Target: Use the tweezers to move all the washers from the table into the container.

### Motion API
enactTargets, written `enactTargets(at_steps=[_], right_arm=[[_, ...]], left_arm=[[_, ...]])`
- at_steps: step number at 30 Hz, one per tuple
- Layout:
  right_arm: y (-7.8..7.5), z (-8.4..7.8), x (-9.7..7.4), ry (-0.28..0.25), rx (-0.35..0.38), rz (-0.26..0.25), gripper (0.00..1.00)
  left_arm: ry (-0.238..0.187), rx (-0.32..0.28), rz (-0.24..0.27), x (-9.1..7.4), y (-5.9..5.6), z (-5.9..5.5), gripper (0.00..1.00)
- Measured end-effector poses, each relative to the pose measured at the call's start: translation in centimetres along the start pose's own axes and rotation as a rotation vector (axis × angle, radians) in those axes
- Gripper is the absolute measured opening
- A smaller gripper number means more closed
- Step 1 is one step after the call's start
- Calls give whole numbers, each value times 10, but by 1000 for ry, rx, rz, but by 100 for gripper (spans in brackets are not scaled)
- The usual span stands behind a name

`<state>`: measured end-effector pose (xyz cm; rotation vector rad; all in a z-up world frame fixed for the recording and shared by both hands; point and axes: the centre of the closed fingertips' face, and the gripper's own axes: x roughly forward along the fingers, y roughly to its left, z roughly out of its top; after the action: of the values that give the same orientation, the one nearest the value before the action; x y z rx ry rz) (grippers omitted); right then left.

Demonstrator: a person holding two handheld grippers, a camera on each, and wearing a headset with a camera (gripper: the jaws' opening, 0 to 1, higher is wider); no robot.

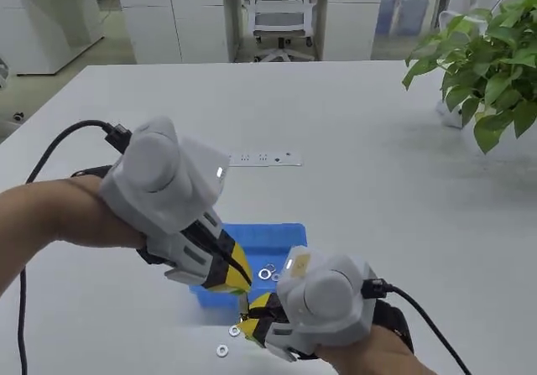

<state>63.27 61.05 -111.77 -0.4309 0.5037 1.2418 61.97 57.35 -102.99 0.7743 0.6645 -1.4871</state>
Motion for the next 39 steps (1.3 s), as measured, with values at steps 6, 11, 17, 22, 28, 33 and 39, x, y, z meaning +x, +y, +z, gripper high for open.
enactTargets(at_steps=[6,11,17,22,28,33,39], right_arm=[[-9,8,-4,-4,-3,-7,9],[-19,17,-7,-15,-4,-16,9],[-36,23,-8,-29,-6,-32,9],[-50,22,-7,-37,-6,-45,9],[-65,17,-2,-39,-5,-49,9],[-75,9,4,-29,-5,-49,9],[-84,2,12,-21,14,-44,9]], left_arm=[[-3,17,9,-6,7,7,4],[-9,29,21,-13,16,13,4],[-4,52,41,-16,31,16,4],[-2,67,51,-13,43,17,4],[1,77,65,-6,57,14,4],[8,74,66,3,67,8,4],[15,64,65,10,76,2,4]])
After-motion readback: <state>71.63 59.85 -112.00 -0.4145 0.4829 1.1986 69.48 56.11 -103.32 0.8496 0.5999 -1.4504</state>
